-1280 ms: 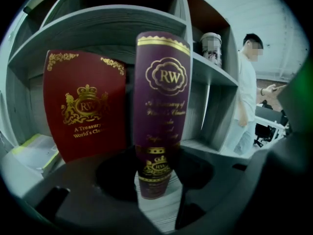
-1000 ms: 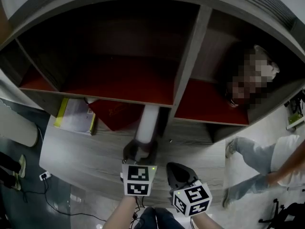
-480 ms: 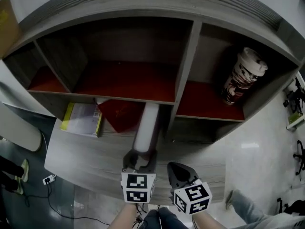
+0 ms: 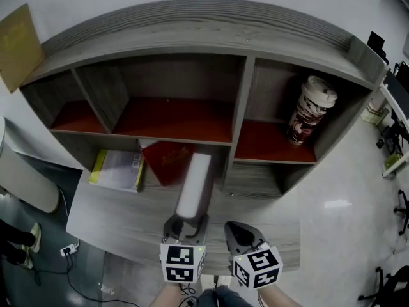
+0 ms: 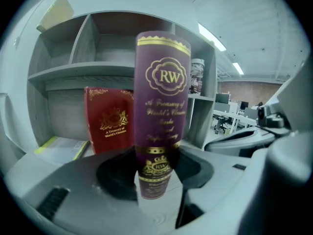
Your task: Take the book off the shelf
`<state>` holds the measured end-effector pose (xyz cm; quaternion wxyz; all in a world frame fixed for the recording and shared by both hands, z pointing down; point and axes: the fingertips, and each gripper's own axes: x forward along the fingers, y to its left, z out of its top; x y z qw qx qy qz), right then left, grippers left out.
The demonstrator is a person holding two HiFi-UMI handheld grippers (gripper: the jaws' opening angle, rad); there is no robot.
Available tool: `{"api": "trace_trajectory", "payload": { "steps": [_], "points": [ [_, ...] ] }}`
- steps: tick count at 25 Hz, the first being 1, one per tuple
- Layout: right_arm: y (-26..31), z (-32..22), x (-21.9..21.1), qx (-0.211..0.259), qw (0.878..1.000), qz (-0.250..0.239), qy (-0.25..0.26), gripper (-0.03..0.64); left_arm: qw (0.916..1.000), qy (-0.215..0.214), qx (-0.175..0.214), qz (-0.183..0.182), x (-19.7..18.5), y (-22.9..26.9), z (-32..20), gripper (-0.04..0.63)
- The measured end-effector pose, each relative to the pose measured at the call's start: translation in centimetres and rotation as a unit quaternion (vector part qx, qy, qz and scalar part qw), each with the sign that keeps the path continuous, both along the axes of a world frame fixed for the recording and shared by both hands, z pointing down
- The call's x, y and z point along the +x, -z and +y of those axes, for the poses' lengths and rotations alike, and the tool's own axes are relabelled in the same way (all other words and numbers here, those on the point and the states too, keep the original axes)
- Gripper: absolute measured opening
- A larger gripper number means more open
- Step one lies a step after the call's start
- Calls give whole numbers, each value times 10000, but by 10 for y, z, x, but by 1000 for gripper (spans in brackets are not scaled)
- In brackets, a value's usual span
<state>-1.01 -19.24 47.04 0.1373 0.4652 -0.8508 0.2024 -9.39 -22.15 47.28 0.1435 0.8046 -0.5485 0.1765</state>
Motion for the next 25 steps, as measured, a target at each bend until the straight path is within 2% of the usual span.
{"api": "trace_trajectory", "payload": {
  "steps": [17,25],
  "points": [
    [29,16,-5,311,9995,64,35,8,9998,-99,184,42,-10,33,35,213],
    [41,22,0,483,9988,38,39,8,9999,-54,97,108,-10,37,52,213]
  ]
}}
